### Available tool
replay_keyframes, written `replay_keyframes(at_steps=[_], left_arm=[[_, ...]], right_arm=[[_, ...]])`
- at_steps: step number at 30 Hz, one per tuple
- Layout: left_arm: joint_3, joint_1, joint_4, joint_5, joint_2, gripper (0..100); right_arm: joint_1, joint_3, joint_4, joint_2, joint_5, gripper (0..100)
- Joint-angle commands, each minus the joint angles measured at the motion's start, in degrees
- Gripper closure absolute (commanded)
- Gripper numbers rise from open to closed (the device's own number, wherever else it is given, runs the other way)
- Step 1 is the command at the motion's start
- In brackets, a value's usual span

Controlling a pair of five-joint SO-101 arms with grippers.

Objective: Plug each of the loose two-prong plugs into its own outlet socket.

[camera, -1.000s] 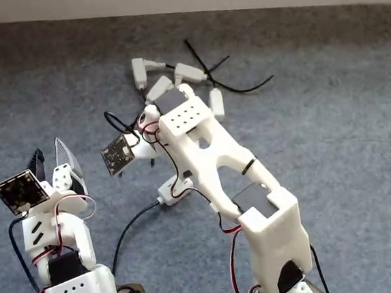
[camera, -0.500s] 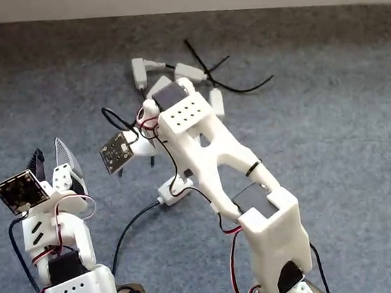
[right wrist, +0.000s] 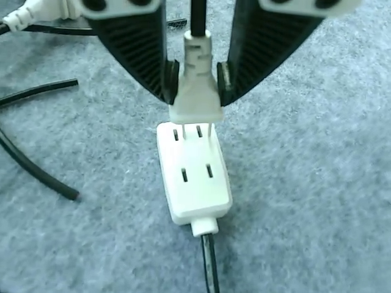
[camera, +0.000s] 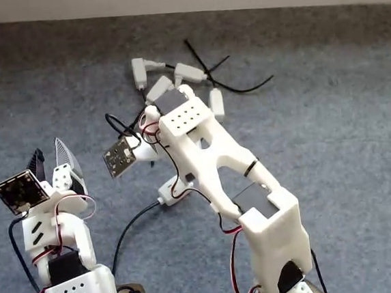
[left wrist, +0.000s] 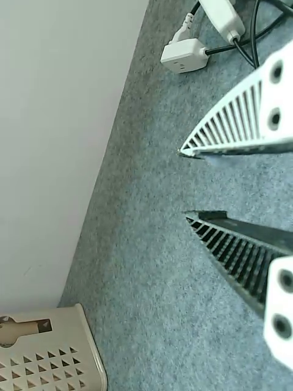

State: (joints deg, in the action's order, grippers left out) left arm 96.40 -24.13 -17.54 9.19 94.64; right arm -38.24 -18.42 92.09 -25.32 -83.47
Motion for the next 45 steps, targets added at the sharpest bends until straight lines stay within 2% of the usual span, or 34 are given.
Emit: replay_keyframes(at_steps=[1,30,36,45], left_arm=[[1.3,0.2,-0.2,0.5,0.0,84],[1.3,0.2,-0.2,0.5,0.0,84],[1.3,0.2,-0.2,0.5,0.0,84],[1.3,0.2,-0.2,0.5,0.0,84]], right_arm=[[0.2,-0.7,-1.0,3.7,-0.5,96.3],[0.4,-4.6,-0.7,-3.8,-0.5,96.3],[0.4,-1.8,-1.0,-4.9,-0.4,96.3],[-3.7,-1.3,-0.7,-6.1,3.3,96.4]])
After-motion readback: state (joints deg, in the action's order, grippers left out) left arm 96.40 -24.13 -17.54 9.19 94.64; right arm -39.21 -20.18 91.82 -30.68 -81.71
